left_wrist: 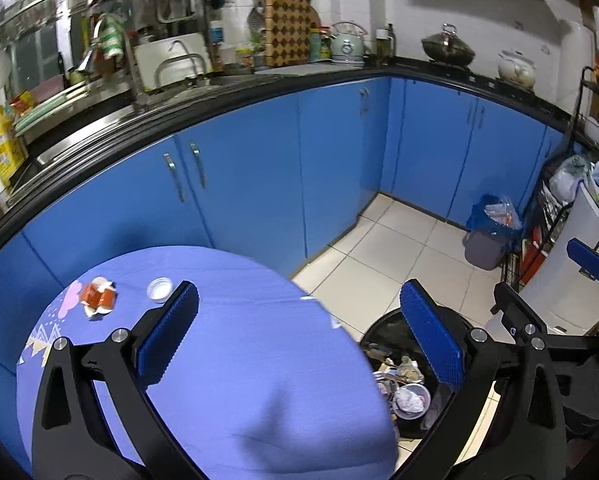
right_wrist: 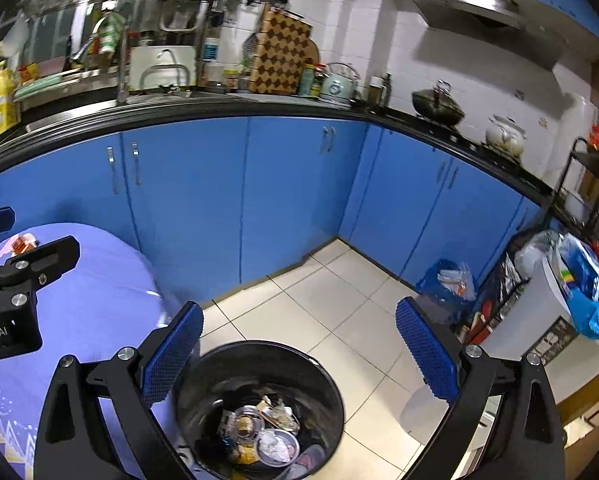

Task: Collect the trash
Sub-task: 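Move both tools back over the table toward the orange wrapper and white cap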

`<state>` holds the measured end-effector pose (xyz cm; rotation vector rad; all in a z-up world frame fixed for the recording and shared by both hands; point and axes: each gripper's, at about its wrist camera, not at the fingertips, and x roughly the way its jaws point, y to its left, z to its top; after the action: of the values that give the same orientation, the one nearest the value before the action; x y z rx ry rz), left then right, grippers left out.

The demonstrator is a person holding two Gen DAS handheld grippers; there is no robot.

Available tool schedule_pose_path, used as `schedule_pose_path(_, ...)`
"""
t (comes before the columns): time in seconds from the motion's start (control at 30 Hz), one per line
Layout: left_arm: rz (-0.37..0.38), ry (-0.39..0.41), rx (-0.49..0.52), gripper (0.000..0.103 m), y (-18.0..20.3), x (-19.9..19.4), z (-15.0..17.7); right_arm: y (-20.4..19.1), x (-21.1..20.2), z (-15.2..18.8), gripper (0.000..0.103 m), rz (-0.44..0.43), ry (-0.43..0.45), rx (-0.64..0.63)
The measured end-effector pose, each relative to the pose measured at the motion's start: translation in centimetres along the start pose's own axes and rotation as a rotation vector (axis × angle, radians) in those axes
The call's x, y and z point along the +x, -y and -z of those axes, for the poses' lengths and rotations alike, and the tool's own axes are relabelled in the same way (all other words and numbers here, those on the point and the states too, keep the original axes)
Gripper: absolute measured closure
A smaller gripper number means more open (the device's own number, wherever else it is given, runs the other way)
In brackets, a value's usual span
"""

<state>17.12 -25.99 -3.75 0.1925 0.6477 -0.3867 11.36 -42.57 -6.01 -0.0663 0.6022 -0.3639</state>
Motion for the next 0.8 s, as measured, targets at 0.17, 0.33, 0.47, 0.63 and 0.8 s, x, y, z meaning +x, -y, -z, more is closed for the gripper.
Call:
schedule_pose_path(0.17, -0.033, 0.023, -0.033, 0.004, -3.8, -1.2, 0.5, -3.7, -0.6, -1.2, 0.009, -0.034, 0.018, -0.045)
schedule_pose_path(0.33, -0.058, 0.024, -0.081, 0.004, -7.8, -1.9, 1.2, -8.4, -1.0, -1.9, 0.009, -0.086, 0.021, -0.102)
schedule_pose_path(0.47, -0.086, 0.019, -0.120, 0.004, -11.4, -2.3, 2.3, -11.9, -1.0, -2.2, 0.009, -0.147, 0.016, -0.130)
schedule_pose_path(0.63, -0.141, 0.014, -0.155, 0.004, -15.8, -2.3, 3.8, -15.9, -0.4, -2.3, 0.009, -0.237, -0.014, -0.148)
schedule_pose_path(0.8, -0.181, -0.018, -0.187, 0.004, -20.0, -1.2, 5.3, -20.6, 1.1, -2.0, 0.009, -0.325, -0.059, -0.174)
